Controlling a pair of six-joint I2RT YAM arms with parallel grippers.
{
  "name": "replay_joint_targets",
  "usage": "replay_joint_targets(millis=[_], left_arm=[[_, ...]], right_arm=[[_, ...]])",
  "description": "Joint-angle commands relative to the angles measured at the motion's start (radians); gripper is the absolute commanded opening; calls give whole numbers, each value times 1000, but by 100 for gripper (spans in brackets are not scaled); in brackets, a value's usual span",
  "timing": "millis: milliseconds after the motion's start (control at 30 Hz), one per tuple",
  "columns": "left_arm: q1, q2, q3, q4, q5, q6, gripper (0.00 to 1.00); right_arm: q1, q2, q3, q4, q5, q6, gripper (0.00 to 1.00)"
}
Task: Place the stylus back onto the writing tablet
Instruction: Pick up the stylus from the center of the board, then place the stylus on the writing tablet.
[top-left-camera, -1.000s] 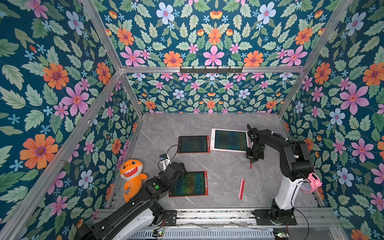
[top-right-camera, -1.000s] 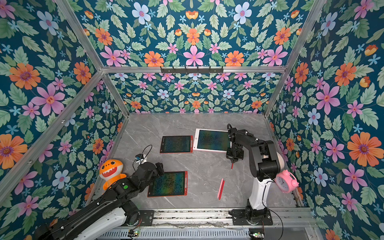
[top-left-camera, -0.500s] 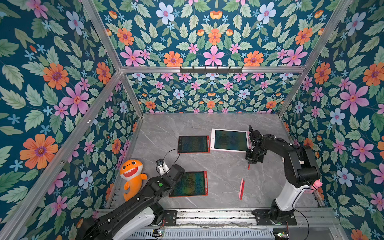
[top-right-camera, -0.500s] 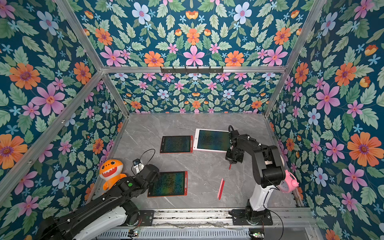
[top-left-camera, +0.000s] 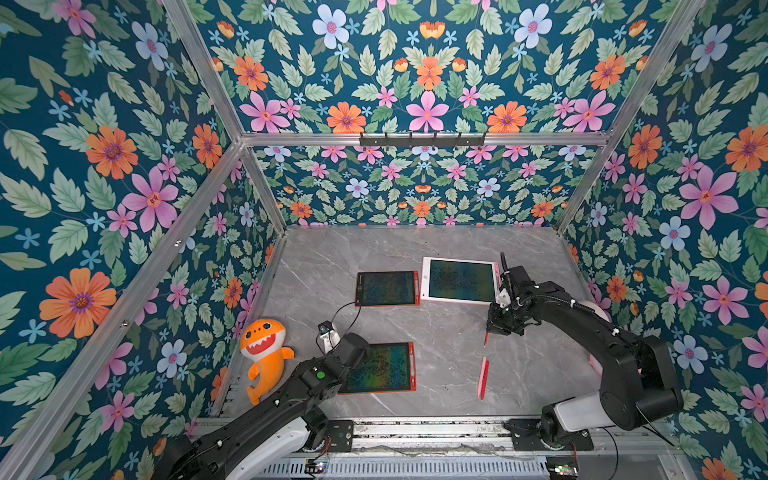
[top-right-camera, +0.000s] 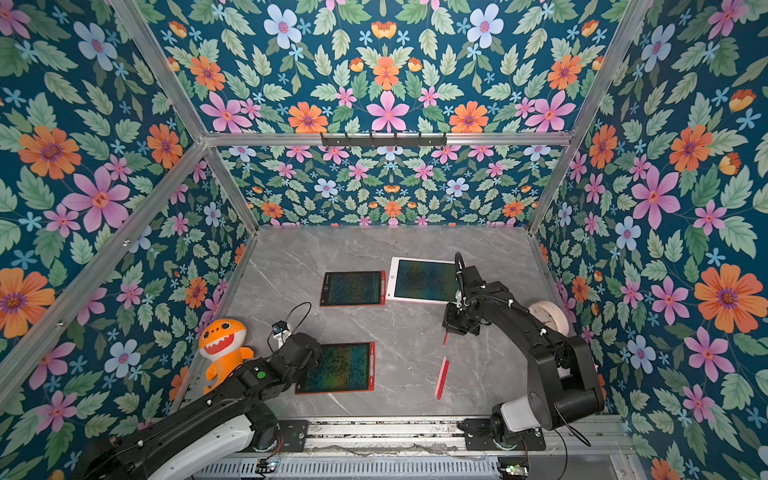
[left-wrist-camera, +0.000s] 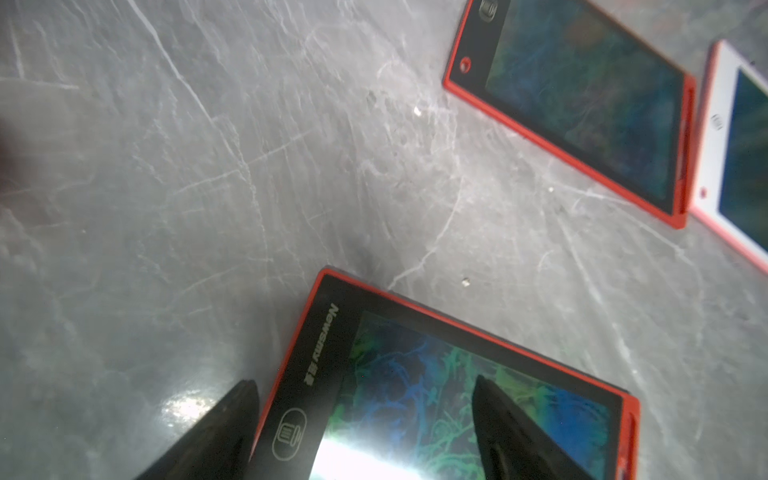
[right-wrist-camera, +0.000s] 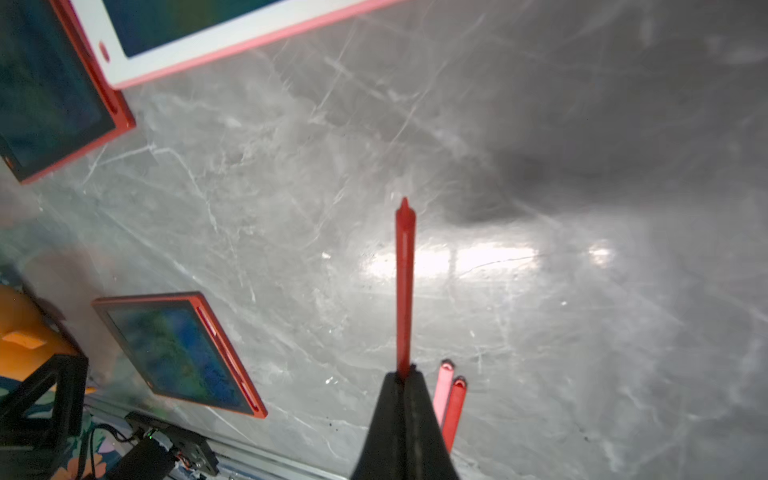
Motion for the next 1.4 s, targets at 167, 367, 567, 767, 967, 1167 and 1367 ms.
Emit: replay_joint_targets(millis=[167, 367, 567, 767, 967, 1167, 1367], left_arm=[[-1, 14, 1, 2, 0, -5, 75], [0, -44, -19, -66, -5, -86, 66], [0, -99, -56, -20, 67, -66, 47], [0, -142, -68, -56, 73, -108, 28], [0, -165, -85, -49, 84, -120, 18], [0, -196, -107, -70, 79, -145, 7], [0, -271, -162, -40, 95, -187, 0]], right_arm=[[226, -9, 18, 7, 35, 135, 0], [353, 102, 117, 5, 67, 154, 0], [431, 203, 192, 33, 44, 171, 0], [511, 290, 254, 41, 40, 186, 0], [562, 336, 271, 94, 15, 226, 0], [602, 365, 271, 130, 6, 274, 0], [631, 379, 254, 161, 5, 317, 0]])
